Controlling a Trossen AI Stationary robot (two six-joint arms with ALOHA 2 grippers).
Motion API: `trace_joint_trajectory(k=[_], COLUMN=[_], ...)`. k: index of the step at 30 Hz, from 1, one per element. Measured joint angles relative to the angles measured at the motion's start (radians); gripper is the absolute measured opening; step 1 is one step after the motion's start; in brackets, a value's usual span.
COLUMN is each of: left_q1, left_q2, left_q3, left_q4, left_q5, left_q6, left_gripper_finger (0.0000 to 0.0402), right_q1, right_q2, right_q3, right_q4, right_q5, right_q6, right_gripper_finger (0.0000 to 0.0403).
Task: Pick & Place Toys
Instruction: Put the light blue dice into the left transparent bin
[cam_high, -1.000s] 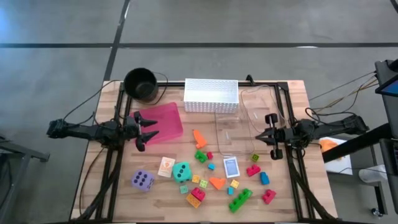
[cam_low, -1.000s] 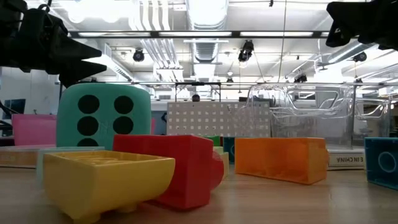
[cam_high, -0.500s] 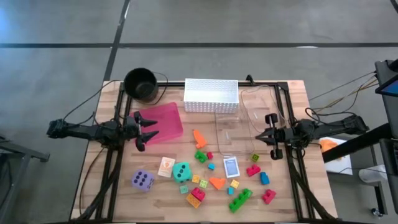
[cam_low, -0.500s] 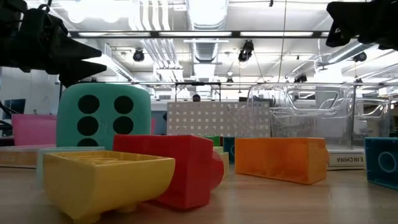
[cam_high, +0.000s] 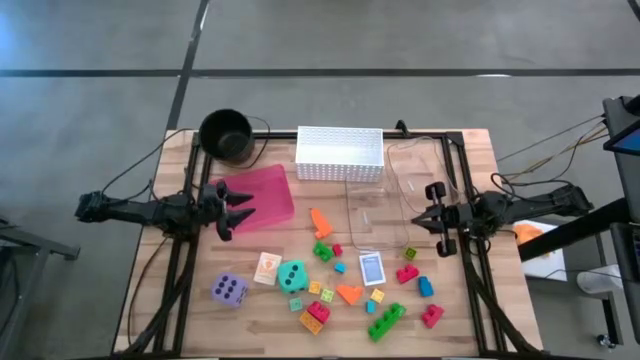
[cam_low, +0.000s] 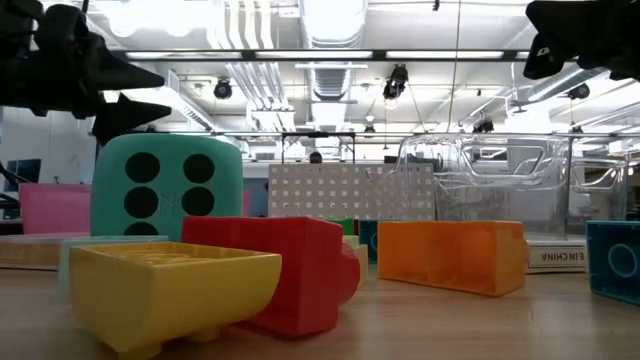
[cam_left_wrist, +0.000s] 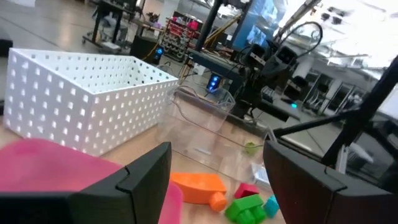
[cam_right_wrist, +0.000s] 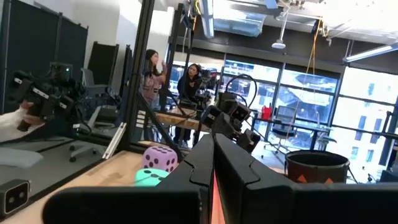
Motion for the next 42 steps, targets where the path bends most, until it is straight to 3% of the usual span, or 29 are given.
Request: trace_joint_trajectory(k=[8, 14, 18, 22, 28, 34, 42], left_q1=[0.002, 0.003, 0.003, 0.003, 0.003, 0.003, 0.003], left_q2=[0.0, 0.003, 0.003, 0.003, 0.006, 0.006, 0.006], left_q3=[0.0, 0.0, 0.0, 0.0, -0.001, -0.001, -0.001], left_q4=[-0.004, -0.001, 0.032, 0.123, 0.396, 0.521, 0.518], left_q5=[-0.105, -0.178, -0.219, -0.156, 0.103, 0.122, 0.122], left_q6=[-0.09, -0.078, -0.055, -0.039, 0.167, 0.355, 0.357], left_gripper_finger=[0.0259, 0.0259, 0.0259, 0.0259, 0.0259, 0.0259, 0.0259], right_q1=[-0.001, -0.002, -0.002, -0.002, -0.002, -0.002, -0.002], right_q2=[0.002, 0.002, 0.005, 0.006, 0.01, 0.011, 0.019], right_q3=[0.0, 0.0, 0.0, 0.0, 0.0, 0.0, 0.018], right_q4=[0.034, 0.119, 0.146, 0.163, 0.17, 0.192, 0.195], right_q5=[0.004, 0.234, 0.258, 0.257, 0.294, 0.29, 0.293], right_q6=[0.017, 0.008, 0.044, 0.05, 0.024, 0.105, -0.001], right_gripper_finger=[0.0012, 0.0012, 0.0012, 0.0012, 0.0012, 0.0013, 0.0013])
